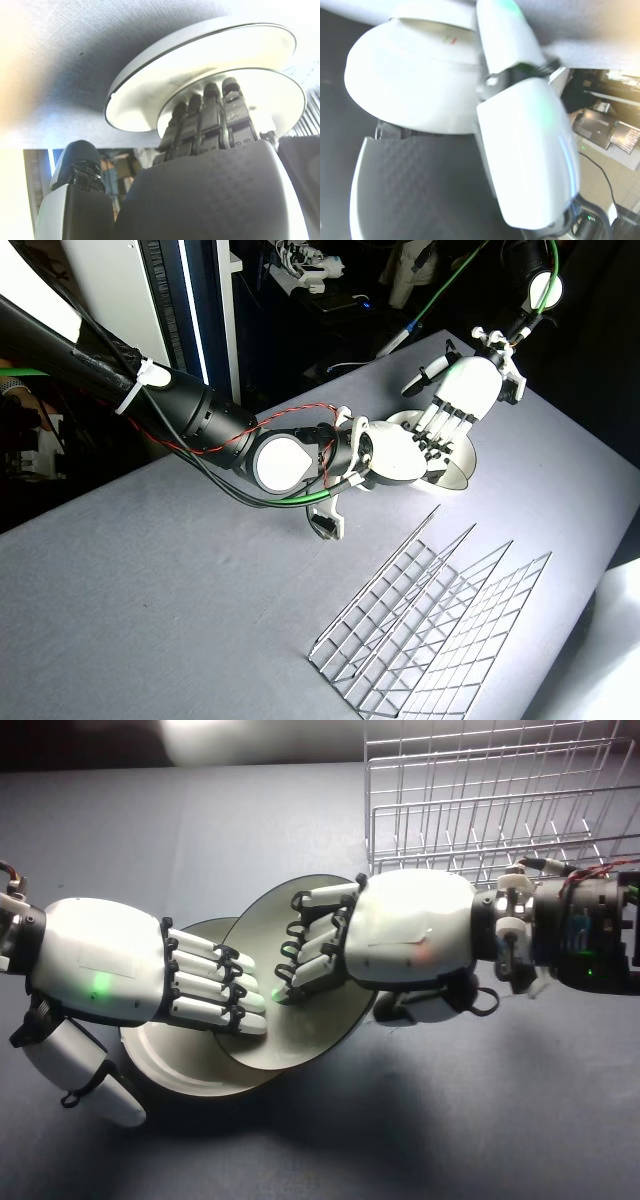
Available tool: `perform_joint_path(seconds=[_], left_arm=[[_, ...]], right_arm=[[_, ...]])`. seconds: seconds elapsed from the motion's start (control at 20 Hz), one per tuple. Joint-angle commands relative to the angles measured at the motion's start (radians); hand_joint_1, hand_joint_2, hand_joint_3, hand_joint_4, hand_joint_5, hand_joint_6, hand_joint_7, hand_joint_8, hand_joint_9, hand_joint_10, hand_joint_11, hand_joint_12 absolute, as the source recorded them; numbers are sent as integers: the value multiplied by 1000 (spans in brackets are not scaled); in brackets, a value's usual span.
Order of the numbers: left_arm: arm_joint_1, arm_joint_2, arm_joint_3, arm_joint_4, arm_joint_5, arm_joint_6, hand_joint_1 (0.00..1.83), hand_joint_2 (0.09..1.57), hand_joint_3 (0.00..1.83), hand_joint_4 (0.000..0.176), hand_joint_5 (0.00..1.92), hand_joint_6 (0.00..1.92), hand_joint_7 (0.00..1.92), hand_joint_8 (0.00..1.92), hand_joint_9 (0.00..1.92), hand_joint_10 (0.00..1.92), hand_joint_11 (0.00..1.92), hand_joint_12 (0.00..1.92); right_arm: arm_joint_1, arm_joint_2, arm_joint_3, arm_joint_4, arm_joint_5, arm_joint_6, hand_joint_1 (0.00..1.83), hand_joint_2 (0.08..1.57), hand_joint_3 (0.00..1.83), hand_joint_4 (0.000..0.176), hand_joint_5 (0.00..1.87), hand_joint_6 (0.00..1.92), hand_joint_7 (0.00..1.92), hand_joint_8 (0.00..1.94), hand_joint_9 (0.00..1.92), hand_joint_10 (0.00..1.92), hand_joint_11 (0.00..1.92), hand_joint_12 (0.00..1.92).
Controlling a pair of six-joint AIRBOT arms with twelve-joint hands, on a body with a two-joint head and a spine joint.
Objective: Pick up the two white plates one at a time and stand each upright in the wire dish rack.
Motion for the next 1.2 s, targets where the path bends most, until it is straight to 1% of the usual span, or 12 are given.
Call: perform_joint_path(seconds=[0.0,0.05,0.1,0.2,0.25,0.3,0.35,0.4,0.45,0.7,0.8,1.15], left_arm=[[6,-10,3,-5,4,-2,0,1148,3,0,0,0,0,0,0,0,0,0],[6,-10,4,-5,4,-2,0,1143,0,0,0,0,0,0,0,0,0,0],[6,-10,5,-5,3,-2,0,1143,0,0,0,0,0,0,0,0,0,0],[6,-9,5,-6,3,-2,0,1139,0,0,0,0,0,0,0,0,0,0],[6,-6,4,-8,3,-2,0,1140,0,0,0,0,0,0,0,0,0,0],[6,-2,2,-13,2,-2,0,1139,0,0,0,0,0,0,0,0,0,0],[2,9,-5,-27,-2,-2,0,1137,0,0,0,0,0,0,0,0,0,0],[-3,20,-10,-47,-9,-2,0,1136,0,0,0,0,0,0,0,0,0,0],[-7,30,-16,-61,-11,-2,0,1140,0,0,0,0,0,0,0,0,0,0],[-45,147,-78,-173,-11,-3,0,1151,4,0,1,0,0,0,0,0,0,0],[-53,198,-97,-219,-12,-5,0,1159,8,0,31,12,4,2,0,0,0,0],[-94,374,-171,-228,-23,-7,0,1161,7,0,27,3,0,0,0,0,0,0]], right_arm=[[0,4,-2,19,48,3,1247,1138,3,0,760,69,814,56,778,132,398,1248],[0,4,-1,19,48,3,1216,1155,0,0,789,1011,962,778,938,143,569,1213],[1,4,0,19,48,3,1430,1128,0,0,838,1071,988,821,884,910,769,1510],[1,4,1,19,48,3,1491,1072,0,0,996,871,1114,696,998,888,841,1537],[1,4,1,19,48,3,1412,1058,2,0,1022,878,1133,705,1028,956,866,1269],[1,4,1,19,48,3,1476,1073,0,0,979,912,1098,729,1003,909,846,1488],[1,4,1,19,48,3,1404,1072,2,0,1004,944,1079,774,999,998,840,1283],[1,5,1,19,48,3,1473,1086,0,0,954,965,1059,785,970,956,833,1505],[1,5,1,19,48,3,1488,1084,0,0,955,953,1059,774,982,931,834,1548],[2,7,1,20,57,1,1490,1087,0,0,983,940,1042,778,957,956,808,1573],[10,8,1,20,79,0,1494,1068,1,0,1011,889,1082,688,1045,855,825,1540],[101,51,-58,99,120,0,1492,1085,0,0,953,986,1007,772,1011,922,844,1531]])
